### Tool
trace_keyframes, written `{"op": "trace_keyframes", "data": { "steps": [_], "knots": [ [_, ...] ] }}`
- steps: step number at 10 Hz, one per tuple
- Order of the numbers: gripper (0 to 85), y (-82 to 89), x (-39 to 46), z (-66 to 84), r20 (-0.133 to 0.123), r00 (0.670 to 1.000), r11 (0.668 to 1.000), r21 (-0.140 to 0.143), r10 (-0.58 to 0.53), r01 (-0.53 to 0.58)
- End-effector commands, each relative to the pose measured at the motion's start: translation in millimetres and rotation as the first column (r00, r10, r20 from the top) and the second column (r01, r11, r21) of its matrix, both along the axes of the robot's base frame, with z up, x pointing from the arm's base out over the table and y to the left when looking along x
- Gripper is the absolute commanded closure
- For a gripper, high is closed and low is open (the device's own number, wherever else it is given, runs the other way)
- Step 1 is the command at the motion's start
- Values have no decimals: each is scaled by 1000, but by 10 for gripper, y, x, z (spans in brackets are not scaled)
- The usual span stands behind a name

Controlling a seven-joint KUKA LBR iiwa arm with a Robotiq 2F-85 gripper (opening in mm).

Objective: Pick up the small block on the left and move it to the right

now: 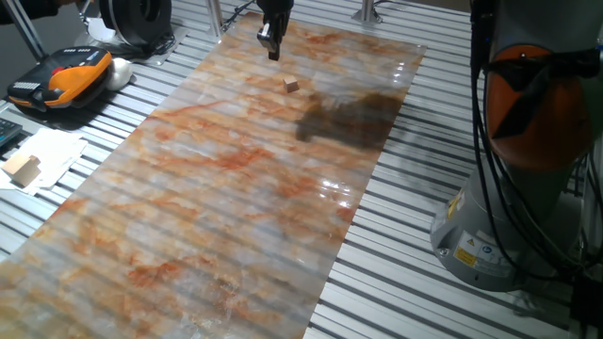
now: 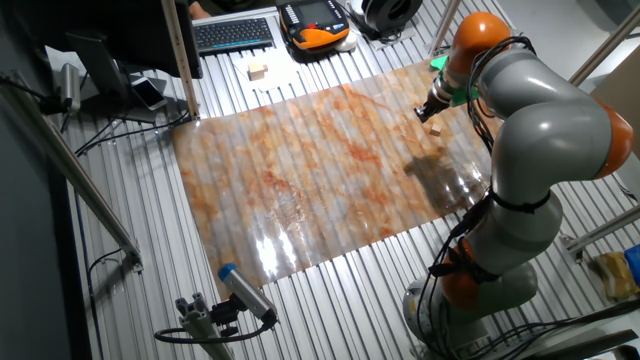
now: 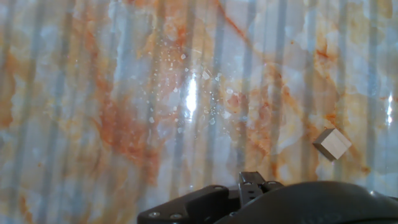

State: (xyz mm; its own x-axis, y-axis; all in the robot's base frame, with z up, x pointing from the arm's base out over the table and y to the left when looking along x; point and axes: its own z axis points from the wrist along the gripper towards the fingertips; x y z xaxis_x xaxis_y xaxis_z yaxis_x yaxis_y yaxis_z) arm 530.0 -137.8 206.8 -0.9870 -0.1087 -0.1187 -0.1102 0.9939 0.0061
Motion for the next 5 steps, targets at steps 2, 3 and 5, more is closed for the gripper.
{"op": "trace_keyframes", "data": {
  "steps": [2,3,5],
  "knots": [
    [850,8,13,5,-8,1000,1000,10,0,1],
    [850,9,13,10,-10,1000,1000,10,-4,4],
    [850,6,2,7,-5,1000,1000,10,-10,10]
  ]
}}
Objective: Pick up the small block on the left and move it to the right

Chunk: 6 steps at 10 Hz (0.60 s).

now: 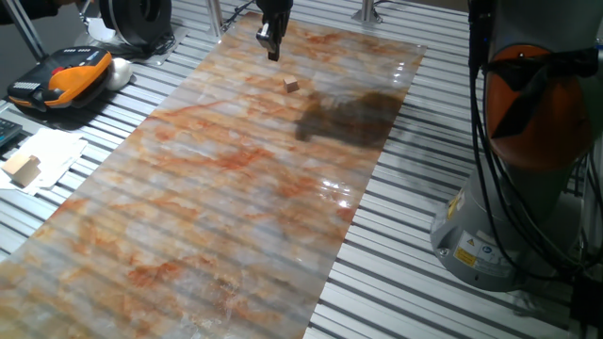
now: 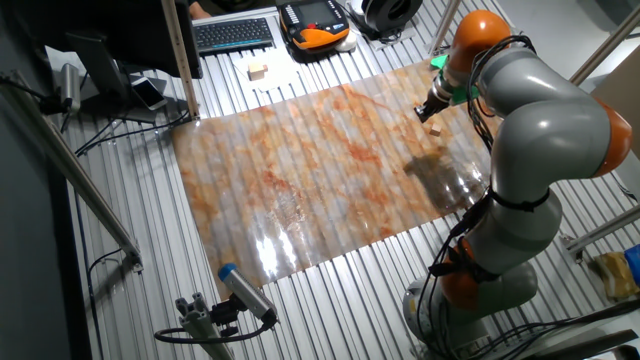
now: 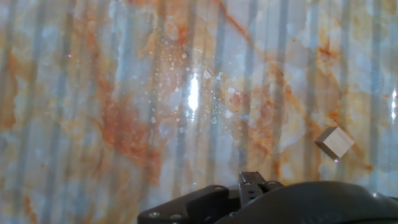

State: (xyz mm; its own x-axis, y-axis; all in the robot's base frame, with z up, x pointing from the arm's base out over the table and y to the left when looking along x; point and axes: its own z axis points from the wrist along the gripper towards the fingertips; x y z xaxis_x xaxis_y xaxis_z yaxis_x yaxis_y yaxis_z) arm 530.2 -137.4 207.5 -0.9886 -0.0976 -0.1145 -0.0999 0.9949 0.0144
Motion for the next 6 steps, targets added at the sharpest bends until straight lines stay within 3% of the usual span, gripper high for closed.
{"op": "trace_keyframes", "data": {
  "steps": [1,6],
  "knots": [
    [850,3,3,-4,0,1000,1000,-4,0,0],
    [850,12,15,-7,-19,999,999,-21,-43,43]
  ]
}}
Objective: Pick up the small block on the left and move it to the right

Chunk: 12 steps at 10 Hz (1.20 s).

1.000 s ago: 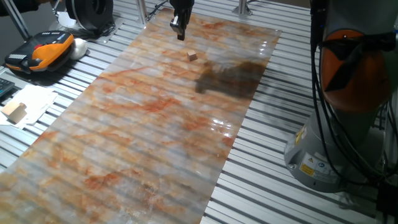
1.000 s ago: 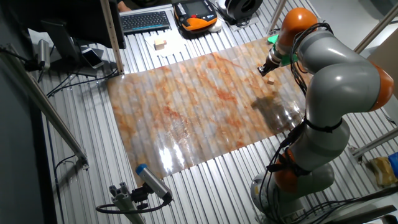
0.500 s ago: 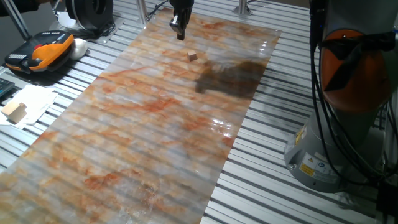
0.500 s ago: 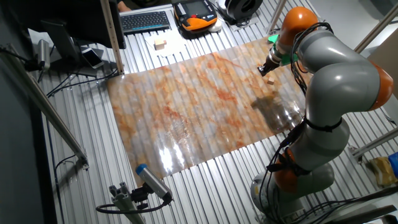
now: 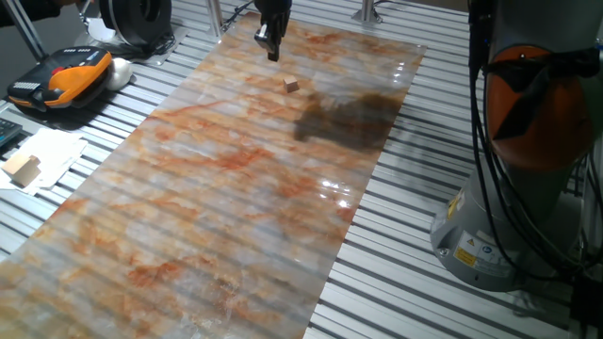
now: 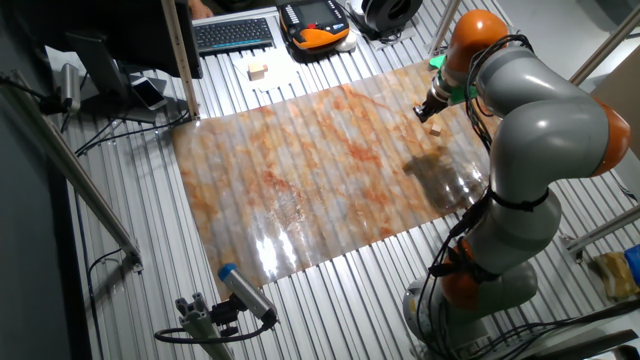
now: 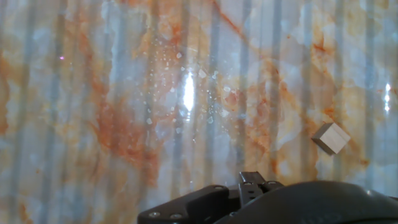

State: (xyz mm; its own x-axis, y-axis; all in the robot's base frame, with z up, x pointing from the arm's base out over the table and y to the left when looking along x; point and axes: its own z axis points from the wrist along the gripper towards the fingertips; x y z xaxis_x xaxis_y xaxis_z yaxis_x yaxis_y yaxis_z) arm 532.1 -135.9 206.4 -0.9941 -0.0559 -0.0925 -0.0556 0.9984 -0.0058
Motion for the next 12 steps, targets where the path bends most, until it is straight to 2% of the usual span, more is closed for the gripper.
{"op": "trace_keyframes", "data": {
  "steps": [1,2,3,9,11,12],
  "knots": [
    [850,6,12,-22,-2,1000,1000,-8,-7,7],
    [680,-5,8,-42,-2,1000,1000,-14,-17,17],
    [680,-2,19,-39,-3,1000,1000,-20,-24,24],
    [680,-6,1,-28,-22,1000,1000,0,-10,10],
    [680,-6,1,-28,-17,1000,1000,2,-8,8],
    [850,-6,1,-28,-14,1000,1000,10,-9,9]
  ]
}}
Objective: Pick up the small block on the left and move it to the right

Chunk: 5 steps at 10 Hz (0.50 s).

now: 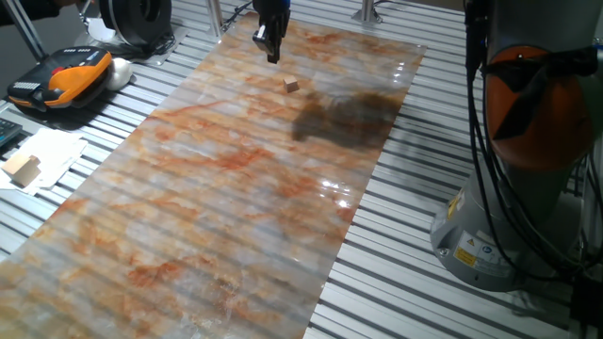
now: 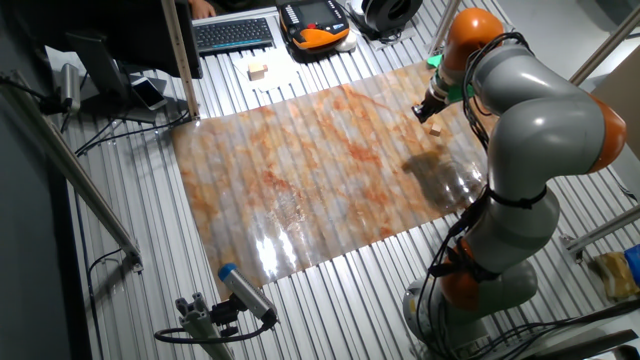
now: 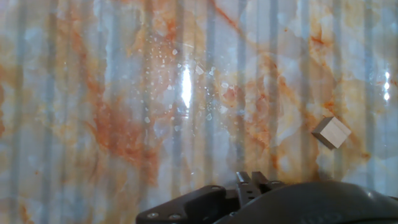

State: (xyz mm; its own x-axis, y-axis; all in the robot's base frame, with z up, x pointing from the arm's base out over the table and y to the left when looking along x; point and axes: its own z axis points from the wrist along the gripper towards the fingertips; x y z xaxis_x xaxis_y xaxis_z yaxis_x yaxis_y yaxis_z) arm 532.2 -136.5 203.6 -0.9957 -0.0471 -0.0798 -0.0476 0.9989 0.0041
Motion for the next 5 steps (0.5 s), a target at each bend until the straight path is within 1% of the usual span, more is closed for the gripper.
{"op": "trace_keyframes", "data": {
  "steps": [1,2,3,5],
  "knots": [
    [850,0,-1,0,0,1000,1000,5,4,-4],
    [850,0,-1,0,-7,1000,1000,22,13,-13],
    [850,0,-1,0,-11,1000,999,23,23,-22],
    [850,0,-1,0,-9,1000,1000,15,17,-17]
  ]
}}
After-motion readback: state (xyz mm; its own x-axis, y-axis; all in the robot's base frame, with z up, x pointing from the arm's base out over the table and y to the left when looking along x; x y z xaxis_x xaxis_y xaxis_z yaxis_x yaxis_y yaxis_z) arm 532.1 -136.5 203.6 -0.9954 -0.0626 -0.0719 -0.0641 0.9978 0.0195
